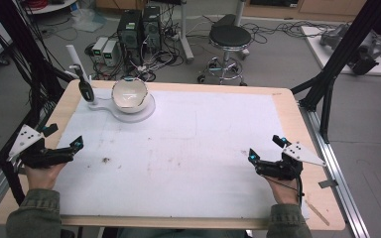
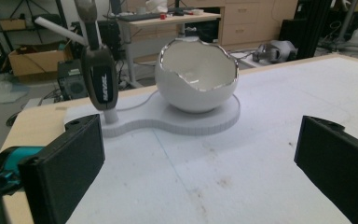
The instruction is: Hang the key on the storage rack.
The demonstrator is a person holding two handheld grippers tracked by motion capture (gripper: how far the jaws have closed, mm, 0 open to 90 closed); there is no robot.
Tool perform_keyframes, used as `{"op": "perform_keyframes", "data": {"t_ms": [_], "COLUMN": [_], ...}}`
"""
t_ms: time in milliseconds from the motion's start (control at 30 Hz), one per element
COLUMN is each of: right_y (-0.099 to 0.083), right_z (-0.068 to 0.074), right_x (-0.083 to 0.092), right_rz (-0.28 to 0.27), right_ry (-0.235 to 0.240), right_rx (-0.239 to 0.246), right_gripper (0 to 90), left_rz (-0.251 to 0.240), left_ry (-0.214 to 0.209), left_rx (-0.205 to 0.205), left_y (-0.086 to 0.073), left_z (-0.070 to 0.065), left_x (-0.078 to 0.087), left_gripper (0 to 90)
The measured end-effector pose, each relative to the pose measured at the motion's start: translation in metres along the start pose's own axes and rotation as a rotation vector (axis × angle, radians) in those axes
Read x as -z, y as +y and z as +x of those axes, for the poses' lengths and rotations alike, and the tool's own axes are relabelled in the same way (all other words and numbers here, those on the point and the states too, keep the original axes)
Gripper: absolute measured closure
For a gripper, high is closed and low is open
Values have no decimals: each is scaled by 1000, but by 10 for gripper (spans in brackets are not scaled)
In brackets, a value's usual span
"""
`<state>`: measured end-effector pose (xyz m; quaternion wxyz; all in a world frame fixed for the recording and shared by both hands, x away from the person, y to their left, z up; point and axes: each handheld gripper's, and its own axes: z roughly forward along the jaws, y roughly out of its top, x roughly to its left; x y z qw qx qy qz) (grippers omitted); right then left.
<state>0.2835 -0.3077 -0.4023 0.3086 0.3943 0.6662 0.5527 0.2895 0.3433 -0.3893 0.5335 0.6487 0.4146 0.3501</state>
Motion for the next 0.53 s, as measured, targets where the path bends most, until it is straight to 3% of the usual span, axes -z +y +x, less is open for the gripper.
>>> {"op": "perform_keyframes", "data": {"t_ms": [200, 533], "right_y": [0, -1], "right_z": [-1, 0], "right_x": [0, 1], "right_rz": [-6, -3], "right_ry": [-4, 0], "right_rx": [-3, 0], "right_gripper": [7, 7], "left_rz": [-15, -32], "left_ry": [5, -11], "left_rx": [36, 44], "left_y": [-14, -19], "left_z": [-1, -4], "left_x": [7, 9], "left_gripper": [20, 19]}}
